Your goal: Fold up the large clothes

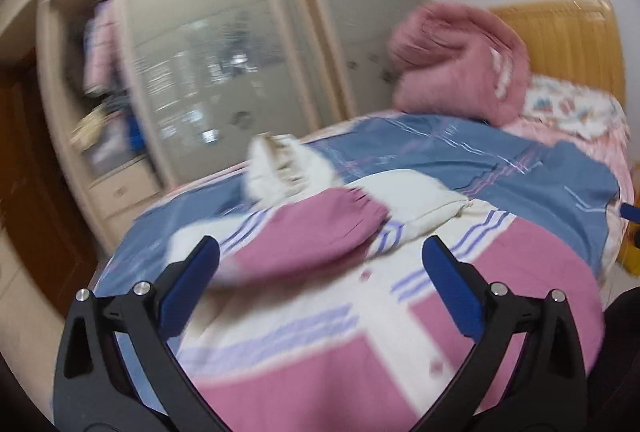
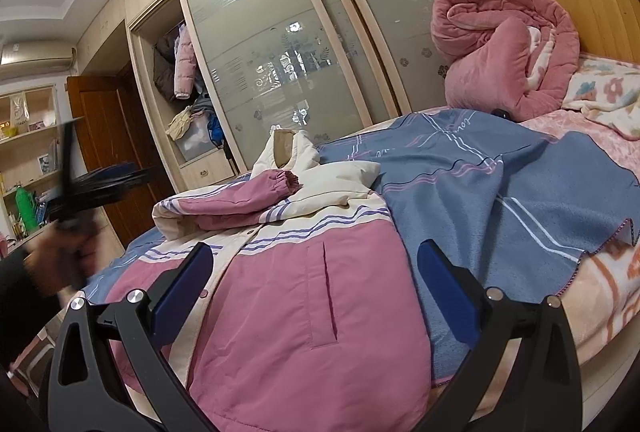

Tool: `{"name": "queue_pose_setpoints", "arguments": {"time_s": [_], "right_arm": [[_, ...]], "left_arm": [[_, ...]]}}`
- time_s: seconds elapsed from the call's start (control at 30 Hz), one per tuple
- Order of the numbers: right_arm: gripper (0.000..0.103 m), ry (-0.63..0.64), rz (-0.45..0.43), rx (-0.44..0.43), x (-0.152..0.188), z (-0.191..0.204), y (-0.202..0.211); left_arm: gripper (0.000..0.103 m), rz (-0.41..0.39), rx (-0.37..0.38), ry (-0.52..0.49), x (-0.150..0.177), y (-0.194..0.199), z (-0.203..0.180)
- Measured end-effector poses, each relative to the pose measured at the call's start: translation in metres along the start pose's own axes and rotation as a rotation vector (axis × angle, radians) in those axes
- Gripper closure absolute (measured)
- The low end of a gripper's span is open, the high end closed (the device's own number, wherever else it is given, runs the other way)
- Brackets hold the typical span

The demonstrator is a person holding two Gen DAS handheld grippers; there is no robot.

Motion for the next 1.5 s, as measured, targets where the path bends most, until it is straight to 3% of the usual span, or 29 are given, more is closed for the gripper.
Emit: {"name": "queue_pose_setpoints", "arguments": {"time_s": [0.17,0.3,0.37,0.47,0.67,0.77,0.97,1.27,1.4,1.5], "right_arm": [[0.001,0.020,-0.014,-0.017,-0.001,0.011,0.004],[0.001,0.090,0.005,-0.019,0.003,0.028,0.000],[0.001,0.132,0.011,-0.014,0.006,0.036,-0.002],[0.001,0.171,0.032,-0.012,0.010,0.043,-0.006],[0.001,0.197,0.064,0.013,0.014,0.045,-0.010],[0.001,0.202,0.067,0.025,0.015,0.047,-0.009],[0.001,0.228,0.082,0.025,0.018,0.053,-0.009],[0.001,0.205,0.130,0.047,0.020,0.045,-0.017],[0.001,0.151,0.182,-0.010,0.006,0.058,-0.036],[0.001,0.161,0.198,-0.052,-0.030,0.079,-0.068]], "left_arm": [[0.002,0.069,-0.161,0.187,0.077,0.080,0.049],[0.002,0.074,-0.225,0.325,0.117,0.118,0.081],[0.002,0.051,-0.245,0.341,0.129,0.127,0.088],[0.002,-0.002,-0.279,0.279,0.145,0.130,0.083],[0.002,0.004,-0.274,0.226,0.141,0.122,0.070],[0.002,0.039,-0.268,0.236,0.144,0.114,0.071],[0.002,0.023,-0.237,0.293,0.142,0.116,0.074],[0.002,0.019,-0.222,0.298,0.141,0.112,0.071],[0.002,0.012,-0.210,0.307,0.141,0.114,0.072],[0.002,0.011,-0.210,0.311,0.142,0.114,0.074]]}}
Point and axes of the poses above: each gripper's, at about its wrist camera, not at the fingertips, and y roughly against the way its jaws point, z to its left, x to its underside, the point moved 6 cm from there along -y, roughly the way its jaws point, and after that the axes turned 7 degrees about -z, right-handed, at the moved point
